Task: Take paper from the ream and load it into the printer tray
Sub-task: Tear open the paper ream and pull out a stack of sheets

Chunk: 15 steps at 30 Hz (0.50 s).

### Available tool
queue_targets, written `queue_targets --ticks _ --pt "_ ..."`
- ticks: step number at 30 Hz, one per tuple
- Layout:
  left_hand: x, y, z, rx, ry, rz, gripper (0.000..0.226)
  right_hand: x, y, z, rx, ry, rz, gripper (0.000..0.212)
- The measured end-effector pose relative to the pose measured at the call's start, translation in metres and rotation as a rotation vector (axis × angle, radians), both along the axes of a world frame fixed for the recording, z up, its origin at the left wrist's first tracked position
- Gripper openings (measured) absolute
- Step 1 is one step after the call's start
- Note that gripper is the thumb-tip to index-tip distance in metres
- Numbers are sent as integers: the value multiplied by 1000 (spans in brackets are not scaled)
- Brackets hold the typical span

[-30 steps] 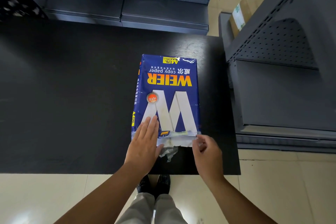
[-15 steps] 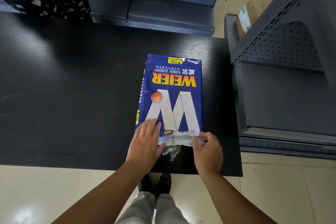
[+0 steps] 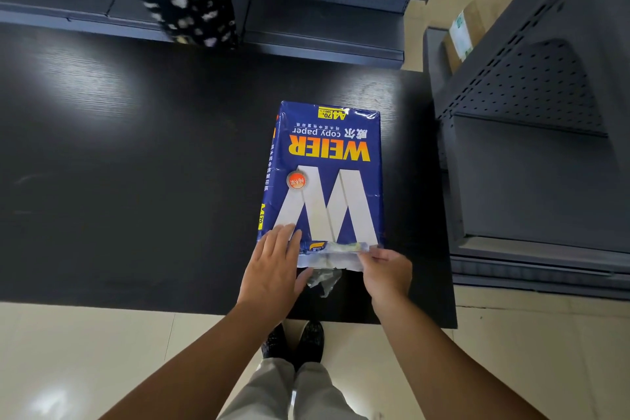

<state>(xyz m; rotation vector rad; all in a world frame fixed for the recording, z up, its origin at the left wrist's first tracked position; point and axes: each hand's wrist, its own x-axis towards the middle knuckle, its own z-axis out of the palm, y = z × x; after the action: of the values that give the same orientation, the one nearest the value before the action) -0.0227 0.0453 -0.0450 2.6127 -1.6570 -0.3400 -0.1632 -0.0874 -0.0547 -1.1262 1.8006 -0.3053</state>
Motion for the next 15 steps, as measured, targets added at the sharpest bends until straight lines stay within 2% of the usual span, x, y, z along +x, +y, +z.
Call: queue_targets --ticks 3,6,11,15 --pt "0 1 1 -11 14 20 73 -3 -3 0 67 -72 -86 15" --pt "1 3 0 -16 21 32 75 -11 -6 8 159 -235 -194 14" --pt "0 10 4 -64 137 142 76 -30 -4 16 156 -280 -16 32" --pt "-4 18 17 -167 391 387 70 -50 -4 22 271 -384 113 46"
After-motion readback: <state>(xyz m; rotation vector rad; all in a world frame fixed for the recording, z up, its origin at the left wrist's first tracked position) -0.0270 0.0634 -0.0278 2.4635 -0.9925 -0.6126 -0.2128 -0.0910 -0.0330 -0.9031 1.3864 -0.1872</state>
